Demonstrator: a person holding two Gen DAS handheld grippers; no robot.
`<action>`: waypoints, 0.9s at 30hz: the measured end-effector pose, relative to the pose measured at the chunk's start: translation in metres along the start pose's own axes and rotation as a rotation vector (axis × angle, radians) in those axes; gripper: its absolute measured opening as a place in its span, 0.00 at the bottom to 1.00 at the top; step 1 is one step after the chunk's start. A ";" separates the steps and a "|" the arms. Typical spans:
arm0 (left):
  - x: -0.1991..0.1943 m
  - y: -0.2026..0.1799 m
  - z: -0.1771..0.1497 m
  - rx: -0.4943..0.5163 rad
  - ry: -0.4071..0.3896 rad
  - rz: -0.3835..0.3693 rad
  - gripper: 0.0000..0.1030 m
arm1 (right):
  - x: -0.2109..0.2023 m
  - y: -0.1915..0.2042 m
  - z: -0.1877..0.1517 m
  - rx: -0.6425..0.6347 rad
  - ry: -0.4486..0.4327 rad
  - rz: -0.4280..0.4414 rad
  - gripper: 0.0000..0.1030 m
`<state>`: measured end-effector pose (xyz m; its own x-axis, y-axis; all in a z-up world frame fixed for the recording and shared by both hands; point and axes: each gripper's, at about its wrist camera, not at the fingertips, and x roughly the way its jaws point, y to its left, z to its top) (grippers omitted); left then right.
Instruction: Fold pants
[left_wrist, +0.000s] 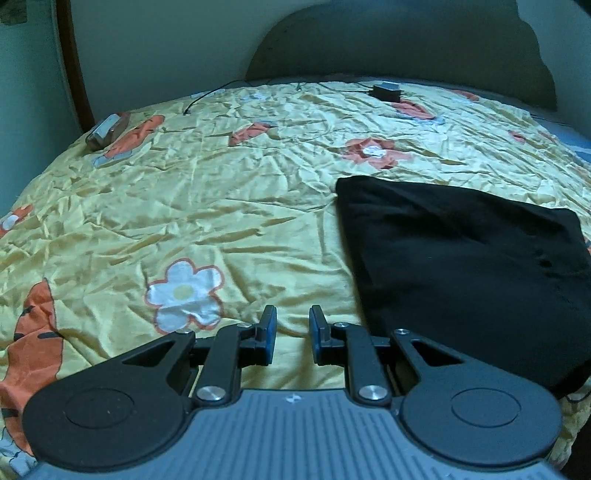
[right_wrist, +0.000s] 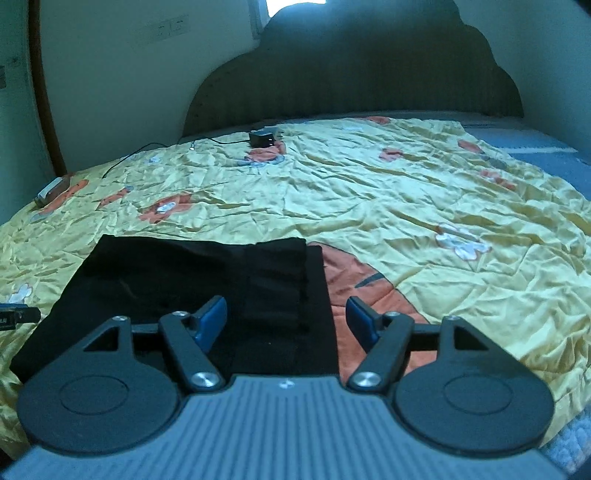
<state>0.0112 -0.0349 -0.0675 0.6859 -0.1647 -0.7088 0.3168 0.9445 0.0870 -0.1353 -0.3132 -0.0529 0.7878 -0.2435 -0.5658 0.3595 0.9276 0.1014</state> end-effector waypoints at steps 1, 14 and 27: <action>0.000 0.000 0.000 0.005 -0.001 0.006 0.18 | 0.000 0.001 0.001 0.001 -0.001 -0.001 0.69; -0.007 -0.008 0.007 0.041 -0.045 0.064 0.64 | -0.001 0.025 0.009 -0.034 -0.021 0.043 0.74; -0.011 -0.015 0.022 0.007 -0.027 -0.012 0.86 | -0.003 0.010 0.002 -0.001 -0.022 0.022 0.75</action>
<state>0.0129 -0.0538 -0.0457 0.6993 -0.1841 -0.6907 0.3298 0.9404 0.0833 -0.1333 -0.3041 -0.0491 0.8062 -0.2294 -0.5454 0.3417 0.9331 0.1125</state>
